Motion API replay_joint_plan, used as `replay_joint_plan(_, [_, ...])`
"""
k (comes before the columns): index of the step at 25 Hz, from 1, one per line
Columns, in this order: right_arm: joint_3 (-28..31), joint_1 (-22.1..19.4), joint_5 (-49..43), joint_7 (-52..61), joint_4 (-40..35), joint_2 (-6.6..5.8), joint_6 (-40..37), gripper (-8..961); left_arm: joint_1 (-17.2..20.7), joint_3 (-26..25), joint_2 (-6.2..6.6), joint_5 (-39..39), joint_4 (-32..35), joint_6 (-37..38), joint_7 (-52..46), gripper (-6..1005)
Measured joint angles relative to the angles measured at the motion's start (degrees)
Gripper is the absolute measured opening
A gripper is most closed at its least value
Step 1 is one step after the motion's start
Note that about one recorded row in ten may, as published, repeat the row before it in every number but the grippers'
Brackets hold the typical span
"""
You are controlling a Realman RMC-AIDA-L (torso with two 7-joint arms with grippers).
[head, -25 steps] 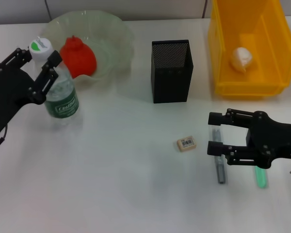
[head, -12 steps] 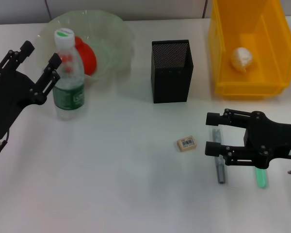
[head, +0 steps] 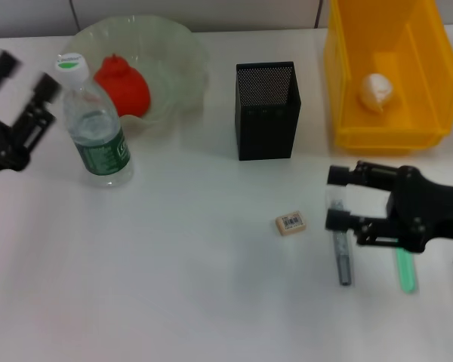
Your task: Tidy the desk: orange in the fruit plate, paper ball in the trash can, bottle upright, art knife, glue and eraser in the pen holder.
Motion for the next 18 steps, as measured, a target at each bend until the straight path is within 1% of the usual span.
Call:
replay_joint_plan(2, [0.99, 0.12, 0.01, 0.58, -0.41, -0.11, -0.05, 707, 0.33, 3.3, 0.43, 4.41, 5.74, 0.26, -6.28, 642])
replay_joint_plan(3, [2.44, 0.34, 0.02, 2.93, -2.35, -0.33, -0.1, 706, 0.33, 7.22, 1.6, 10.01, 10.99, 1.47, -11.02, 641])
replay_joint_plan(4, [2.44, 0.34, 0.02, 2.93, -2.35, -0.33, -0.1, 705, 0.33, 7.22, 1.6, 10.01, 10.99, 1.47, -11.02, 641])
replay_joint_plan(5, [2.61, 0.37, 0.02, 5.0, -4.26, -0.35, -0.1, 705, 0.23, 8.42, 2.07, 11.97, 12.26, 2.16, -12.35, 640])
replay_joint_plan(6, [2.74, 0.44, -0.12, 11.3, -10.2, -0.41, 0.2, 704, -0.44, 10.68, 3.27, 16.46, 14.75, 3.72, -15.4, 638])
replay_joint_plan(8, [2.12, 0.37, -0.65, 19.86, -18.27, -0.29, 0.5, 702, -1.41, 11.39, 4.02, 20.83, 16.48, 4.0, -18.23, 635])
replay_joint_plan(9, [2.12, 0.37, -0.65, 19.86, -18.27, -0.29, 0.5, 701, -1.41, 11.39, 4.02, 20.83, 16.48, 4.0, -18.23, 634])
replay_joint_plan(11, [0.31, 0.23, -2.53, 29.97, -29.55, -0.18, 0.13, 700, -2.36, 11.34, 4.3, 24.65, 18.04, 3.82, -20.94, 633])
replay_joint_plan(12, [-0.6, 0.33, -3.93, 34.25, -33.91, -0.15, -0.06, 699, -2.85, 11.19, 4.34, 26.3, 18.8, 3.65, -22.49, 634])
replay_joint_plan(13, [-3.17, 1.2, -8.89, 43.81, -44.59, -0.05, -0.45, 698, -3.71, 10.95, 4.24, 28.45, 19.9, 2.98, -25.59, 635])
replay_joint_plan(14, [-3.17, 1.2, -8.89, 43.81, -44.59, -0.05, -0.45, 697, -3.71, 10.95, 4.24, 28.45, 19.9, 2.98, -25.59, 636])
replay_joint_plan(15, [-4.87, 2.08, -13.03, 49.13, -49.87, 0.02, -0.82, 697, -4.07, 10.9, 4.09, 29.26, 20.35, 2.56, -26.89, 637])
replay_joint_plan(17, [-8.54, 4.34, -21.44, 57.68, -57.43, 0.08, -2.08, 695, -4.55, 10.89, 3.87, 29.83, 20.69, 2.03, -28.06, 639])
replay_joint_plan(18, [-13.52, 7.49, -30.16, 65.32, -61.65, 0.14, -3.75, 694, -4.99, 10.9, 3.77, 30.04, 20.75, 1.39, -29.19, 640])
